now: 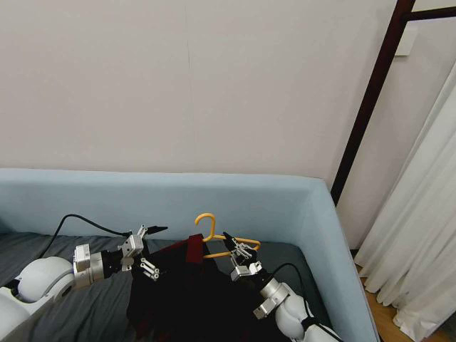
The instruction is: Pick up the clothes from the sofa and hang them on the clothes hanger.
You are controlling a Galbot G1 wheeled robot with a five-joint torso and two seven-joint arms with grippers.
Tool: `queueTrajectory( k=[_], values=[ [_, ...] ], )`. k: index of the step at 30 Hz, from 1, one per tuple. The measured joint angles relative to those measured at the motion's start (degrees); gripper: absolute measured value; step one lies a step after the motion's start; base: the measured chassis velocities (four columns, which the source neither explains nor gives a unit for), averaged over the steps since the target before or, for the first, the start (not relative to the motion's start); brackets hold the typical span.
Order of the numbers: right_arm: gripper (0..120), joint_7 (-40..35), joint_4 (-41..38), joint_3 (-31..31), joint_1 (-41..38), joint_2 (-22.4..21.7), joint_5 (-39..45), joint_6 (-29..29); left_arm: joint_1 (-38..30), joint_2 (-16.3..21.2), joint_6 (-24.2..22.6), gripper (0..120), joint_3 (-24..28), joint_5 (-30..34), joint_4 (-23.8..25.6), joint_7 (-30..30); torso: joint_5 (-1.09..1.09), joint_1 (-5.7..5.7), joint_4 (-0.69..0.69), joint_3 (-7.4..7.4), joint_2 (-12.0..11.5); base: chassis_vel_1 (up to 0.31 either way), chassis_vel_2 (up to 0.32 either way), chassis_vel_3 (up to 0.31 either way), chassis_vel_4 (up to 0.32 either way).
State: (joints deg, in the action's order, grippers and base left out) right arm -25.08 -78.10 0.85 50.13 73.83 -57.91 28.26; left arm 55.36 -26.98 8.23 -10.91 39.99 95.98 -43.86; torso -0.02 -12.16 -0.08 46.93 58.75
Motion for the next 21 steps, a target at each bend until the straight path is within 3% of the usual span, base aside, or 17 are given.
queueTrajectory(
  k=[9, 15, 21],
  values=[
    [5, -1.79, -0.03, -1.70, 0.61, 1.62, -6.66, 0.07, -2.82, 0.13, -10.26, 107, 1.11, 4.79, 0.18, -2.20, 0.02, 0.00, -0.01, 0.00, 0.00, 0.000, 0.000, 0.000, 0.000],
    [5, -2.55, -0.67, -2.29, 1.26, 1.75, -9.25, 0.16, -3.32, 0.13, -14.10, 94, 1.20, 4.77, 0.02, -3.60, 0.02, 0.00, 0.00, 0.00, 0.00, 0.000, 0.000, 0.000, 0.000],
    [5, -2.80, -1.45, -2.19, 1.53, 1.70, -10.05, 0.46, -3.07, -1.02, -14.84, 84, 1.14, 2.18, -1.05, -4.18, 0.01, 0.00, -0.01, 0.00, 0.00, 0.000, 0.000, 0.000, 0.000]
  ],
)
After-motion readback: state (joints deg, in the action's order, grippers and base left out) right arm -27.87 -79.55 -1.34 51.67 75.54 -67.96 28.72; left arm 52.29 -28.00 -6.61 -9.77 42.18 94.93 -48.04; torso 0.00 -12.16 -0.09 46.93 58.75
